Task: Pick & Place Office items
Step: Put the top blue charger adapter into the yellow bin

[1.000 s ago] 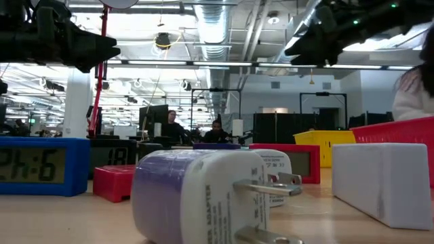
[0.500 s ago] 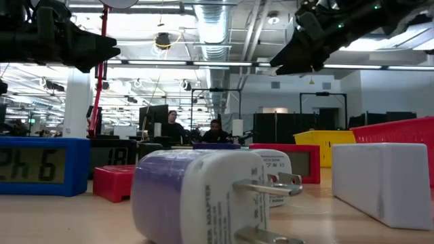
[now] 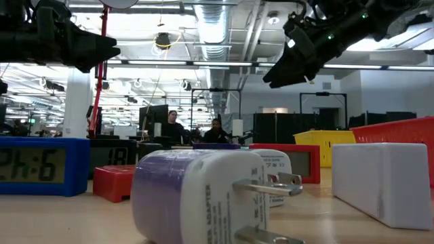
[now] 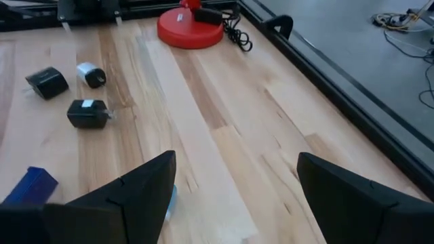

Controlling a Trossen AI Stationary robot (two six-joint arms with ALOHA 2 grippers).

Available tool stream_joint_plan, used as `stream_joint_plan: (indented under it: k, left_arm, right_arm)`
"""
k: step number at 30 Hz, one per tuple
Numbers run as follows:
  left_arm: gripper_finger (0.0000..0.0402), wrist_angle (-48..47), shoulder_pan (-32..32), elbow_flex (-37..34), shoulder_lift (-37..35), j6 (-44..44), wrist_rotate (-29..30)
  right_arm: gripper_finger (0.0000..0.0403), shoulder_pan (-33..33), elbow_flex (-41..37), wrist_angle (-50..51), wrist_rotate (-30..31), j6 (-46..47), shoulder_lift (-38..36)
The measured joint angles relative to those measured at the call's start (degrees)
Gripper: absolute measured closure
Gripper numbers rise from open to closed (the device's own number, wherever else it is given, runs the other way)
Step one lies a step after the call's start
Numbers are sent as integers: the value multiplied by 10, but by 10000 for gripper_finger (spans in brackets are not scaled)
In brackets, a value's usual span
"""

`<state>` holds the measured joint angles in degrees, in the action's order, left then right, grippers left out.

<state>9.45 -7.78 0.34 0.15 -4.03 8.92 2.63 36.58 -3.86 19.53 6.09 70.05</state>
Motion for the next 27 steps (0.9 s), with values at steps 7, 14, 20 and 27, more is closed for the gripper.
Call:
stream_joint_plan:
  k: [7, 14, 20, 27]
  left_arm:
    - [193, 0, 0, 0, 0, 0, 0]
    - [193, 0, 0, 0, 0, 0, 0]
    - [193, 0, 0, 0, 0, 0, 0]
    - [193, 0, 0, 0, 0, 0, 0]
  right_arm:
    - [101, 0, 0, -11, 0, 0, 4]
    - [101, 3, 0, -31, -2, 10, 4]
    - [101, 20, 0, -32, -2, 51, 4]
    - [101, 28, 0, -31, -2, 51, 4]
